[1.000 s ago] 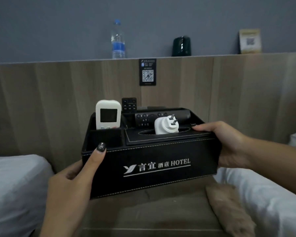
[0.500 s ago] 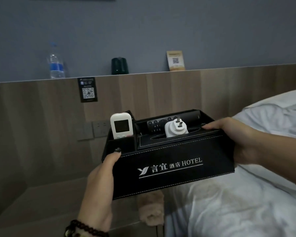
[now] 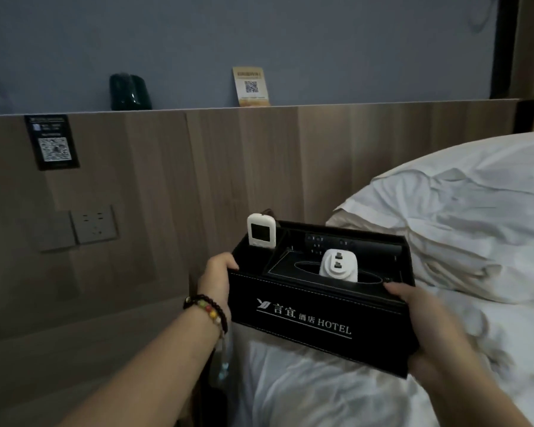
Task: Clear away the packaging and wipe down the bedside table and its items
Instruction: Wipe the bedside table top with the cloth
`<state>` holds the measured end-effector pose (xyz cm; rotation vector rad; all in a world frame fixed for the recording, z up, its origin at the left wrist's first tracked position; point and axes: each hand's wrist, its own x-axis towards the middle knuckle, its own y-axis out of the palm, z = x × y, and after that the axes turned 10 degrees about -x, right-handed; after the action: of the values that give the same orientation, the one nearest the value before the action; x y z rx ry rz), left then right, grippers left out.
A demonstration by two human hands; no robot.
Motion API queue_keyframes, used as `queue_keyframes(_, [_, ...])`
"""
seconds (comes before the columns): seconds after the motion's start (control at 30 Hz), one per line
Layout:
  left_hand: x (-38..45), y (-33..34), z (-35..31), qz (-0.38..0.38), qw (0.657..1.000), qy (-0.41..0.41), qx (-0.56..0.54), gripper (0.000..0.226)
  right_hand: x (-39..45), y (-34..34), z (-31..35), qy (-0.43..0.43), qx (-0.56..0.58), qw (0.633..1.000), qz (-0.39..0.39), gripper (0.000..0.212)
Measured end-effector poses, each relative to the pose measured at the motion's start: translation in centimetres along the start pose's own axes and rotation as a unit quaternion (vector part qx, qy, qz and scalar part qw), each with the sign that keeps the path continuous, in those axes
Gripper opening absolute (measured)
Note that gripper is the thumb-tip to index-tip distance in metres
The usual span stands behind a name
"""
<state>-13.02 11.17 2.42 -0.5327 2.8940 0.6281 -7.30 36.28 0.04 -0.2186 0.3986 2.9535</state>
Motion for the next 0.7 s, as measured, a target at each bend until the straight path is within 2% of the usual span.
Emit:
queue_keyframes(0.1, [5.2, 1.7, 0.6, -0.018, 0.999, 0.027, 0.044, 0.045, 2.0, 0.3, -2.2, -0.065, 0.047, 0.997, -0.018, 0.028])
queue_keyframes(0.17, [8.3, 2.8, 1.5, -0.039, 0.998, 0.012, 0.045, 0.049, 3.2, 0.6, -3.5, -0.082, 0.061, 0.994, -0.047, 0.038])
queue_keyframes(0.23, [10.0, 4.0, 2.6, -0.045, 0.997, 0.028, 0.058, 0.030, 4.3, 0.8, -5.1, -0.092, 0.057, 0.990, -0.085, 0.046])
queue_keyframes(0.3, [8.8, 5.2, 3.5, -0.091, 0.995, 0.032, 0.040, 0.013, 5.0, 0.9, -6.5, -0.081, 0.054, 0.988, -0.121, 0.060])
queue_keyframes(0.37, [8.6, 5.7, 4.9, -0.120, 0.992, 0.032, 0.034, 0.011, 5.3, 1.0, -7.7, -0.055, 0.022, 0.987, -0.148, 0.080])
queue_keyframes(0.43, [8.8, 5.8, 6.1, -0.149, 0.988, 0.044, 0.023, 0.024, 5.5, 1.3, -8.0, -0.048, -0.015, 0.987, -0.151, 0.085])
queue_keyframes(0.6, [6.8, 5.3, 6.4, -0.104, 0.991, 0.022, 0.078, 0.053, 5.9, 1.3, -8.1, -0.057, -0.073, 0.984, -0.153, 0.090])
queue_keyframes(0.7, [6.1, 4.0, 5.5, -0.063, 0.991, 0.043, 0.110, 0.037, 6.0, 1.0, -8.1, -0.064, -0.086, 0.985, -0.137, 0.090])
